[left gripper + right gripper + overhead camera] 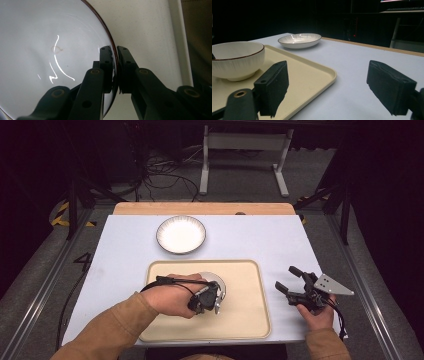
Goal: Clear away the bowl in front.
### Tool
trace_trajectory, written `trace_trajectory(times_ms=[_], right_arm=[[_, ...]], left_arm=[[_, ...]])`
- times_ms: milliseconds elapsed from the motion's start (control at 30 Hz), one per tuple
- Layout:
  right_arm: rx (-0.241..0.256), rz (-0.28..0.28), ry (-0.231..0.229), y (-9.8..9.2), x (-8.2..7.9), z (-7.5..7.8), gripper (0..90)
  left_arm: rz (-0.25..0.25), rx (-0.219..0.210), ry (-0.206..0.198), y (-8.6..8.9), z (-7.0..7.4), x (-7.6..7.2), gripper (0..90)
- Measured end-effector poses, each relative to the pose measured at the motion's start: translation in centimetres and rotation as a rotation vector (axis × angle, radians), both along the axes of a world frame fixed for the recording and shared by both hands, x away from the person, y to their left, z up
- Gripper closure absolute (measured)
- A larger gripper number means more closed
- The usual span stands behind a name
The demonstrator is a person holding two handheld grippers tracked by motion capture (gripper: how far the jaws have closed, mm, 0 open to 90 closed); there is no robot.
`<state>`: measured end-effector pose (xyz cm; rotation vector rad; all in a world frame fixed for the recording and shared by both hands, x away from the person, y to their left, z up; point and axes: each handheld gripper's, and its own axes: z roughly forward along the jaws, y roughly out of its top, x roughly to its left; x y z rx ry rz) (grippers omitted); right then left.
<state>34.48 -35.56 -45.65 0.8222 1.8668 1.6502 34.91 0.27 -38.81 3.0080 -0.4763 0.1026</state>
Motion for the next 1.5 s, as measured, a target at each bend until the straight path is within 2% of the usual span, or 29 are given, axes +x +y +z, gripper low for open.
trace_trajectory(times_ms=[233, 367, 500, 767, 1000, 1033, 1133, 1167, 1200, 1233, 1300, 1467, 1500], right_arm=[[-0.001, 0.0, 0.0, 0.0, 0.0, 0.0, 18.6], [-0.001, 0.0, 0.0, 0.0, 0.0, 0.0, 18.6], [-0.002, 0.0, 0.0, 0.0, 0.0, 0.0, 18.6], [-0.001, 0.0, 0.001, 0.0, 0.0, 0.0, 18.6], [-0.003, 0.003, 0.0, 0.0, 0.0, 0.0, 18.6], [-0.003, 0.003, 0.0, 0.0, 0.0, 0.0, 18.6], [-0.005, 0.007, -0.002, 0.0, 0.0, 0.0, 18.5], [-0.005, 0.007, -0.002, 0.0, 0.0, 0.0, 18.5], [-0.005, 0.007, -0.004, 0.0, 0.0, 0.0, 18.4], [-0.005, 0.007, -0.001, 0.0, 0.0, 0.0, 18.3], [-0.004, 0.01, 0.009, 0.0, 0.1, 0.0, 18.0], [0.011, 0.011, 0.009, -0.2, 0.1, 0.0, 18.0], [0.013, 0.012, 0.009, -0.2, 0.1, 0.0, 18.0]], left_arm=[[0.007, 0.012, 0.031, 0.0, -0.3, 0.1, 82.2], [0.018, -0.011, 0.047, 0.1, -0.4, 0.1, 81.2], [0.037, -0.012, 0.067, 0.2, -0.3, 0.3, 81.0], [0.085, -0.041, 0.065, 0.8, 0.2, 0.5, 66.4], [0.138, -0.118, 0.082, 1.9, 1.1, 0.3, 60.5], [0.138, -0.118, 0.082, 1.9, 1.1, 0.3, 59.8], [0.171, -0.18, 0.075, 2.7, 1.7, 0.2, 57.2], [0.171, -0.18, 0.075, 2.7, 1.7, 0.2, 54.9], [0.179, -0.221, 0.066, 3.2, 2.2, 0.1, 52.9], [0.179, -0.221, 0.066, 3.2, 2.2, 0.1, 52.2], [0.2, -0.261, 0.071, 3.8, 2.5, 0.0, 51.2], [0.234, -0.316, 0.063, 4.9, 3.1, 0.0, 50.6], [0.249, -0.34, 0.064, 5.3, 3.1, -0.1, 50.6]])
